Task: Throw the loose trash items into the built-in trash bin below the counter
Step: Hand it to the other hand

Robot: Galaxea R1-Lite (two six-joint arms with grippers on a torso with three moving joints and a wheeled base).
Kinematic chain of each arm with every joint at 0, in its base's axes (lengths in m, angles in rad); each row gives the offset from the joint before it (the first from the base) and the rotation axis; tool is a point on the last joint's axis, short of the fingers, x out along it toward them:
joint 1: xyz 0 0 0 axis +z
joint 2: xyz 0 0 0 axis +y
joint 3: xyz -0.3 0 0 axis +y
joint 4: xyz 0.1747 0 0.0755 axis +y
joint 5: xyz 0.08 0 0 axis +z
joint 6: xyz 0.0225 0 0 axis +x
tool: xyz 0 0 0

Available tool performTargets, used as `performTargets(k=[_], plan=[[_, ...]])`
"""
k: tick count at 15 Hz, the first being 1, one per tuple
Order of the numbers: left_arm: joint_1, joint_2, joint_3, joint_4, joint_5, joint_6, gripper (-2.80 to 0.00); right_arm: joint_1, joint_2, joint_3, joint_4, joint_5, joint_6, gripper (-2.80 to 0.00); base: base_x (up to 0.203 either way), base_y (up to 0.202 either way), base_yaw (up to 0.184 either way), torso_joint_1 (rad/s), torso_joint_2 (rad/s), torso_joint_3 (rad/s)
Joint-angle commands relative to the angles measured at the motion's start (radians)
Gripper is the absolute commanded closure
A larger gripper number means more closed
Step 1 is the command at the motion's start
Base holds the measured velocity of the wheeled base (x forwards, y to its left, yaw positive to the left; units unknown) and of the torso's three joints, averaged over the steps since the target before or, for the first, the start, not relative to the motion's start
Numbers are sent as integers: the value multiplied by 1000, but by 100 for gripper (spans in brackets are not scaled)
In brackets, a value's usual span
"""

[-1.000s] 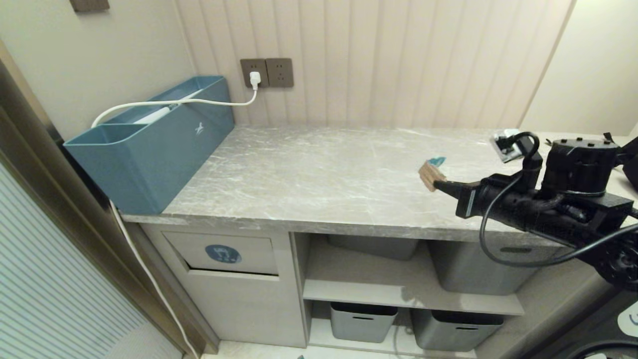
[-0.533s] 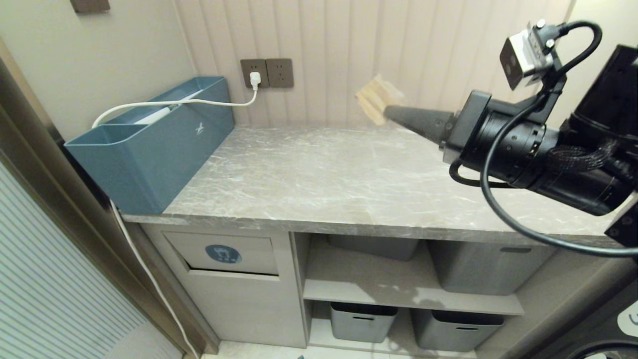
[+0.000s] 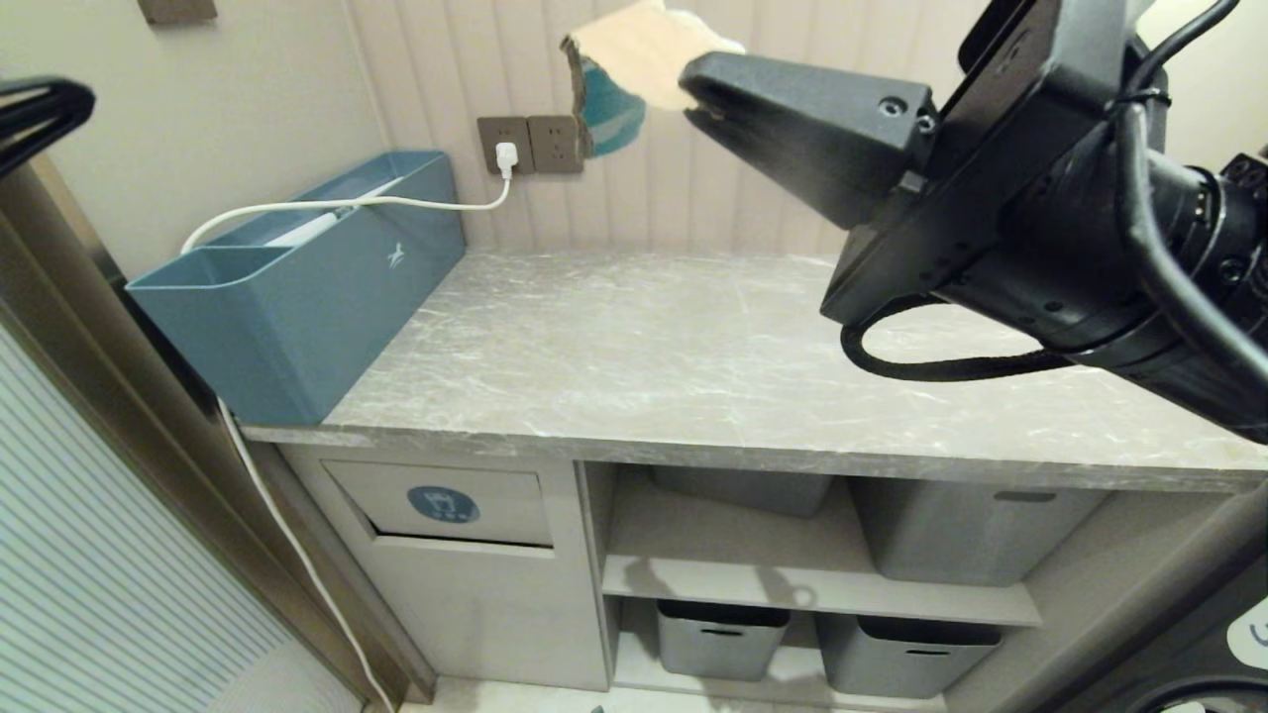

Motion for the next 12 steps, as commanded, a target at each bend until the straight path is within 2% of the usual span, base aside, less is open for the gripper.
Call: performTargets(k=[1,2,3,4,5,9,12], plan=[[-24,122,-21,-149,-22,-470,0,21,18,8,-42,5,15,0,0,0,0,0,0,0],[-28,141,-36,-179,-27,-594,0,32,30,0,-47,4,15,0,0,0,0,0,0,0],[-31,161,-56,-197,-29,-698,-280,42,48,-1,-53,4,11,0,0,0,0,0,0,0],[-33,184,-69,-209,-31,-753,-280,56,52,-2,-71,3,10,0,0,0,0,0,0,0],[-42,200,-75,-213,-33,-770,-280,67,53,-1,-82,3,10,0,0,0,0,0,0,0],[-161,201,-42,-212,-35,-773,-280,95,74,8,-108,5,-54,0,0,0,0,0,0,0],[-239,206,-18,-210,-35,-770,-280,100,82,11,-113,3,-59,0,0,0,0,0,0,0]])
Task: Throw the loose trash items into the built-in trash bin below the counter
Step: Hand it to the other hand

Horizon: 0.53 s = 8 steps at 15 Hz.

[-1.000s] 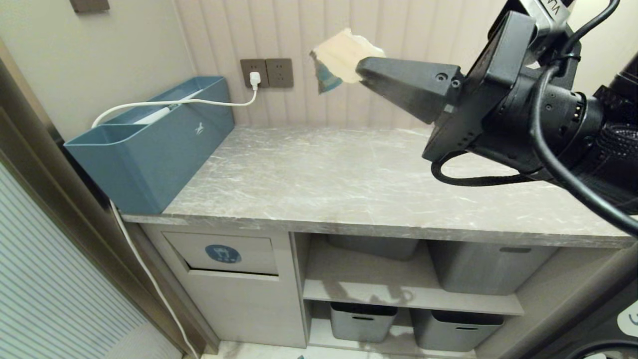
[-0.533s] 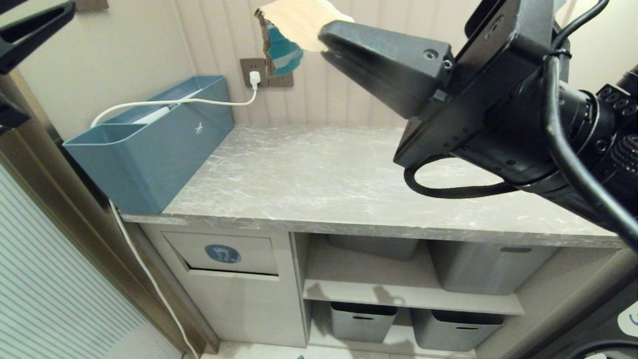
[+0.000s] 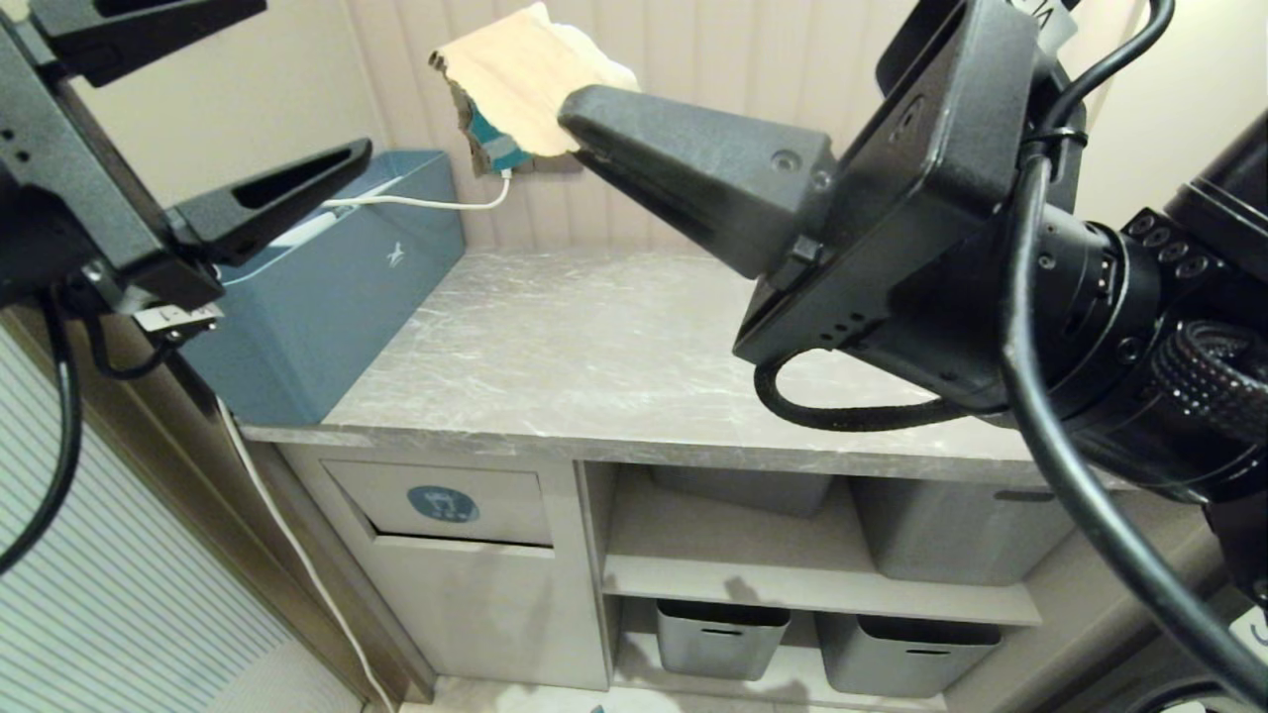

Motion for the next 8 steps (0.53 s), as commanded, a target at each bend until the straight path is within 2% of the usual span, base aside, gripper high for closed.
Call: performTargets(k=[1,4,8], plan=[[-33,6,6,-3,-4,-12,-280,2,7,2,-6,2,5,0,0,0,0,0,0,0],[-106,40,2,-2,-13,-8,-280,0,28,42,-54,2,-18,0,0,0,0,0,0,0],[-168,110,-48,-6,-15,1,-280,-1,40,68,-93,2,-36,0,0,0,0,0,0,0]])
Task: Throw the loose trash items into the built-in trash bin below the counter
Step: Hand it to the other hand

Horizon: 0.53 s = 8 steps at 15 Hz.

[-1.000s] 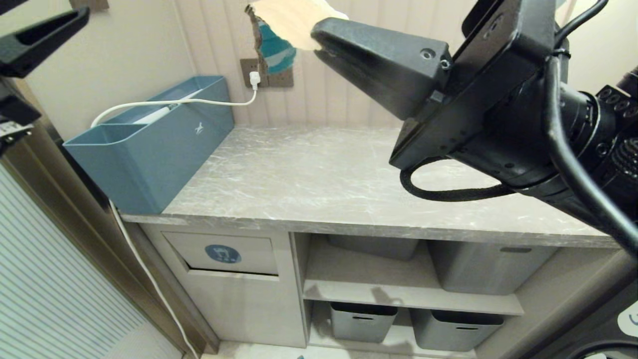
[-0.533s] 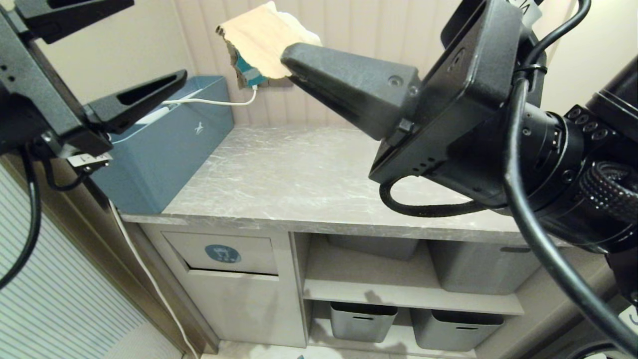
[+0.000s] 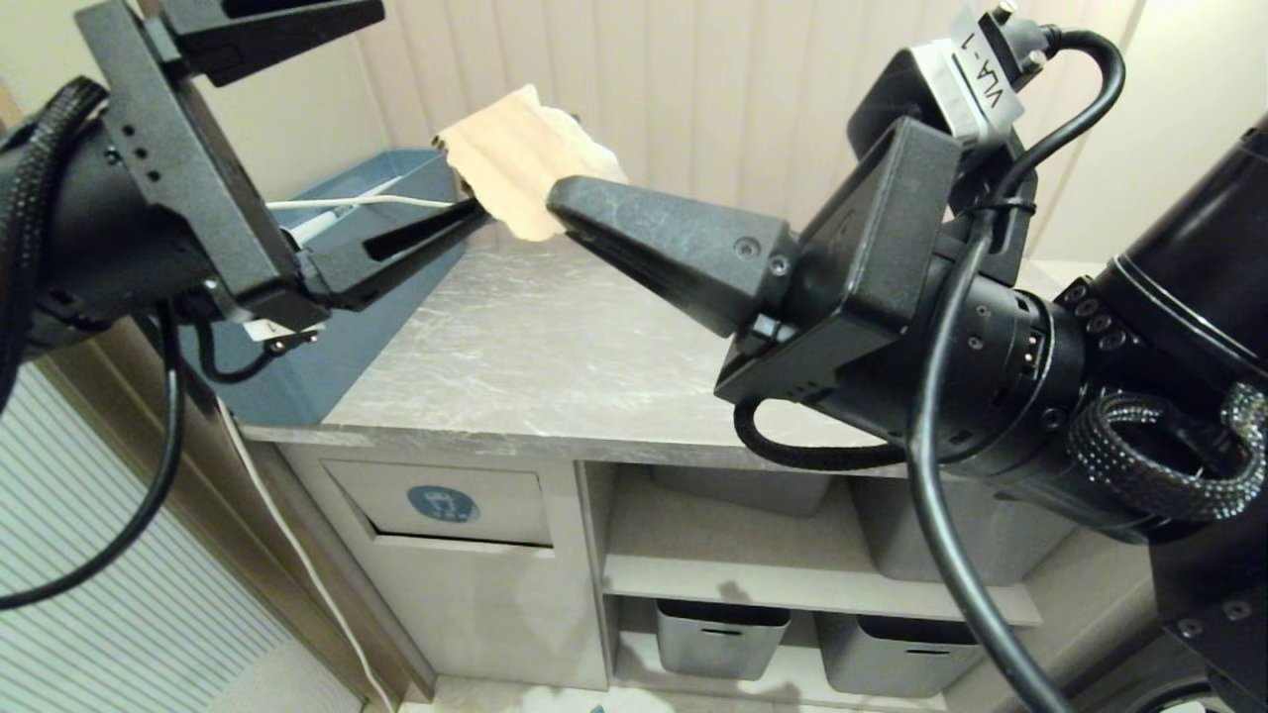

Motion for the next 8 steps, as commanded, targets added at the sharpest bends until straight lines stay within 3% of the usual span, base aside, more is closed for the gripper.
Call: performTargets(k=[1,5,8], plan=[[-38,43,-13,-5,-5,-1,-280,-1,5,2,-7,3,5,0,0,0,0,0,0,0],[-81,91,-15,-6,-25,57,-280,-3,2,6,-7,1,4,0,0,0,0,0,0,0],[-109,101,-12,-13,-6,147,-280,-6,3,9,-8,1,2,0,0,0,0,0,0,0]])
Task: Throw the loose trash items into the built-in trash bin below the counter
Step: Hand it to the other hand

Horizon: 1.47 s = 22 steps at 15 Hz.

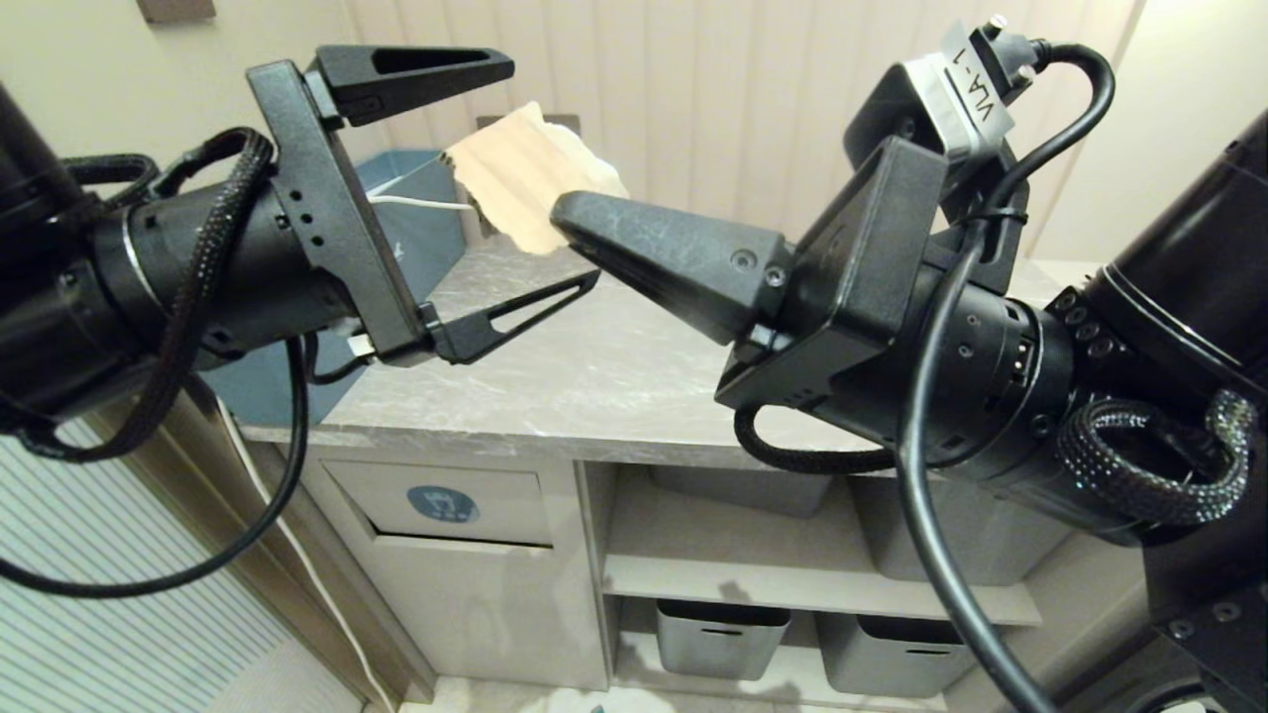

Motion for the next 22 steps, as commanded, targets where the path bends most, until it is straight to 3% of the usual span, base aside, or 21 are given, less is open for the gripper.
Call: performTargets(k=[1,3,18,22], plan=[[-15,24,1,-30,15,12,-280,0,1,8,-7,2,5,0,0,0,0,0,0,0],[-17,41,1,-82,21,7,-280,0,1,15,-7,2,-6,0,0,0,0,0,0,0],[-16,21,1,-84,22,-22,-280,0,-21,54,-6,2,-13,0,0,0,0,0,0,0],[-11,17,-11,-113,23,-112,-280,0,-21,55,-6,2,-13,0,0,0,0,0,0,0]])
